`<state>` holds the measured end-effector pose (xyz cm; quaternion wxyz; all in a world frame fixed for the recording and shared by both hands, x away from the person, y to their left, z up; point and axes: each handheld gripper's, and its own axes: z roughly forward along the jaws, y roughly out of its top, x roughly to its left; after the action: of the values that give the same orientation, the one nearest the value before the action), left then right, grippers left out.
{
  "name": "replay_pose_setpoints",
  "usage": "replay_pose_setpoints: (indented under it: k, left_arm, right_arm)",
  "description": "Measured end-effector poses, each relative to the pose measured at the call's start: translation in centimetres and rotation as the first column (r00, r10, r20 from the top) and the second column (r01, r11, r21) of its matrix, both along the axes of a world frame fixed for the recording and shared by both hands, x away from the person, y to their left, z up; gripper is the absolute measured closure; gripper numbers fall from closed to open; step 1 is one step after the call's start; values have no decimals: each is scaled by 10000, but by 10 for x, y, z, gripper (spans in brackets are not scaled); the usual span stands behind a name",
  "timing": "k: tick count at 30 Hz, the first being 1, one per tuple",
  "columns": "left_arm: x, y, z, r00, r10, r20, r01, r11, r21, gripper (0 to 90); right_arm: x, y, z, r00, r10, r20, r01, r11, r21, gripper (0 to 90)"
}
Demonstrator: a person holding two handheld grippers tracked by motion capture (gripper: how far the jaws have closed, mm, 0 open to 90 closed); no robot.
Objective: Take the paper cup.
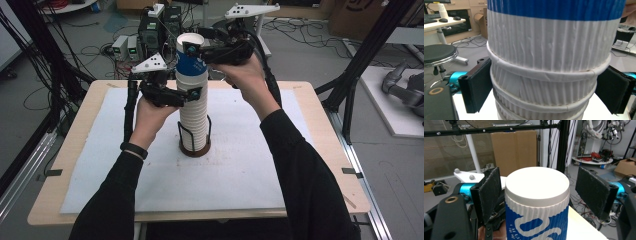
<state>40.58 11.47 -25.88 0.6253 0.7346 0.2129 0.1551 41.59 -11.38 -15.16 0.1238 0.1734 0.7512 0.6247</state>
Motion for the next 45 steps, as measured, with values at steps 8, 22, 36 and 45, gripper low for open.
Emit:
replay_pose_setpoints:
  k: [8, 22, 36, 45]
  left_arm:
    - [0, 0, 0, 10000, -12, 24, 11, 10000, 18, 112]
    - [0, 0, 0, 10000, -4, 34, 4, 10000, 11, 112]
    - [0, 0, 0, 10000, -16, 9, 16, 10000, -22, 112]
    - [1, -1, 0, 10000, -21, 21, 21, 10000, -46, 112]
  right_arm:
    - [3, 7, -3, 9997, 179, -142, -180, 9998, -50, 309]
    - [1, 5, 2, 9999, 144, -47, -143, 9997, 214, 320]
    - [-14, -3, 26, 9970, -35, 778, -41, 9953, 971, 320]
    - [-23, -9, 43, 9904, -206, 1370, -9, 9879, 1552, 321]
